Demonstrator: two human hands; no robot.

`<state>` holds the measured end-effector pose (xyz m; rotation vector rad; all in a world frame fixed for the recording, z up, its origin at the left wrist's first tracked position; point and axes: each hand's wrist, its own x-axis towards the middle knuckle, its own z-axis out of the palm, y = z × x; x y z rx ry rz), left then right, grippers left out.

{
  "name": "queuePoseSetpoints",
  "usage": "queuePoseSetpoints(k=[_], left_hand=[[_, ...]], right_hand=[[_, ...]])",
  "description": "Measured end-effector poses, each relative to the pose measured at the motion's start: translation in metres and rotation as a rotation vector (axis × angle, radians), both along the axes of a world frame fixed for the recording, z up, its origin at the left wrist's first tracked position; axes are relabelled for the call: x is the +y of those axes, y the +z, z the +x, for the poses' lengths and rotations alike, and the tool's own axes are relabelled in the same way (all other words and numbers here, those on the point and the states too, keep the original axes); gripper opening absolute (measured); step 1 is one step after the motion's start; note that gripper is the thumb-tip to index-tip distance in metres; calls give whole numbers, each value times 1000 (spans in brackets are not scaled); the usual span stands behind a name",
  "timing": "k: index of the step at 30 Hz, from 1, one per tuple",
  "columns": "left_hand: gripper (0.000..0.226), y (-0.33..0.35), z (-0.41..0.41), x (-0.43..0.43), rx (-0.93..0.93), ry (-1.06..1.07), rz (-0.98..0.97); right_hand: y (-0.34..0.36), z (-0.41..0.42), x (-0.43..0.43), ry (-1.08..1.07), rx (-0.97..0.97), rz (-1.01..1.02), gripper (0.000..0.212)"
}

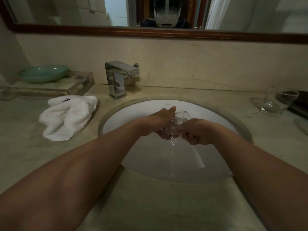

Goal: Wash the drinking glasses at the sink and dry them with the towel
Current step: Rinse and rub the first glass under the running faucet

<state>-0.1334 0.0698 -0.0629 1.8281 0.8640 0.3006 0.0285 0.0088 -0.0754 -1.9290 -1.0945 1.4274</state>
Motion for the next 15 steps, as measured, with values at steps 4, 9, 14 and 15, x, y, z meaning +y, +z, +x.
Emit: queuePoseSetpoints(k=[4, 9, 14, 15], left_hand=[[45, 0, 7, 8, -79, 142, 15], [50, -5, 5, 7, 5, 46, 119], [43, -8, 5, 10, -28, 7, 63], [40, -9, 5, 12, -46, 0, 76]], right_hand=[[3, 0, 4, -47, 214, 48, 21], [3, -3, -1, 55, 63, 44, 12], [-7, -1, 3, -9, -73, 108, 16], [-8, -1, 5, -27, -72, 107, 15]])
